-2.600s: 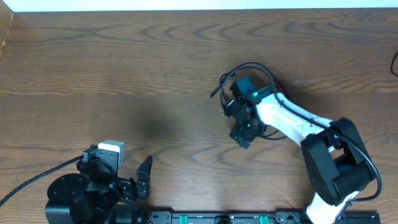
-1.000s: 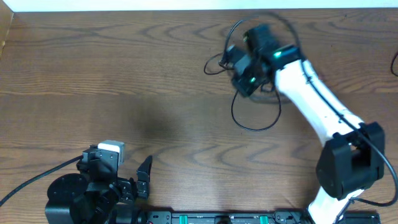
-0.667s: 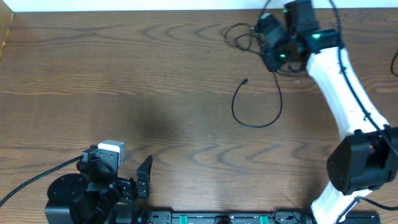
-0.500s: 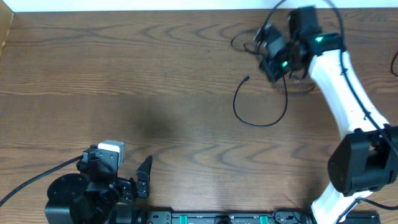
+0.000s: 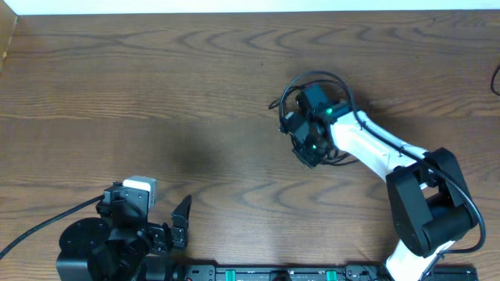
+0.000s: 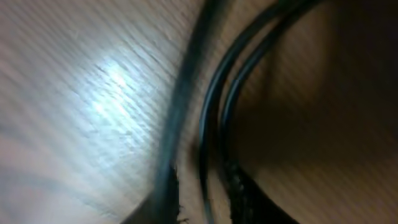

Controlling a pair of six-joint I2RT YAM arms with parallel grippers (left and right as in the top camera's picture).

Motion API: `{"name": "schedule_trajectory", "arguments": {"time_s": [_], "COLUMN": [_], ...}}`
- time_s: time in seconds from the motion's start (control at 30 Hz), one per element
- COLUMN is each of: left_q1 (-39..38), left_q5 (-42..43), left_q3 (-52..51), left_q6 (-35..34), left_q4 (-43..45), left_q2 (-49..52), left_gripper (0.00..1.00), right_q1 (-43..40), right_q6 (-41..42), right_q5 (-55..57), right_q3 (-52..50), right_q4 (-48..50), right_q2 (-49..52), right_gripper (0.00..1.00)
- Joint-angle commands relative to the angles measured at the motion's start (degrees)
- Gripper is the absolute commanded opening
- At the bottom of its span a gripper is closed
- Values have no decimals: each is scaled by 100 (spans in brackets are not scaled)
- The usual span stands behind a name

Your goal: Untangle cables

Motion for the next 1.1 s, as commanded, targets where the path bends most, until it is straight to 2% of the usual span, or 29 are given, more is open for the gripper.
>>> {"name": "schedule_trajectory", "arguments": {"time_s": [0.0,0.27,0.37,0.57,0.63,0.7,0.9,1.07], "left_q1": [13,13,13,13,13,13,13,13], "left_q5": [9,9,9,9,9,9,9,9], "left_q3": [42,42,42,42,42,42,42,42], "left_q6": [98,98,98,98,98,98,98,98], "left_q4": [-2,-2,-2,-2,-2,-2,-2,-4], "left_q2": [-4,-4,-4,-4,-4,-4,-4,-4], "left_gripper": [100,100,100,100,100,100,100,100], "right_q1": [85,87,92,94,101,118,219,111], "right_q6": [293,332,332,374,374,378,459,479], "right_q5": [402,411,411,46,-201,-348,-367,-367], "right_q3": [-245,-535,-549,-723,-850,-953,-979,-223], "right_q4": [345,809,833,828,826,828,938,769], "right_q2": [-72,-72,-72,-72,-72,-72,-74,-153], "right_gripper": [36,49,51,35,24,2,1,1]}}
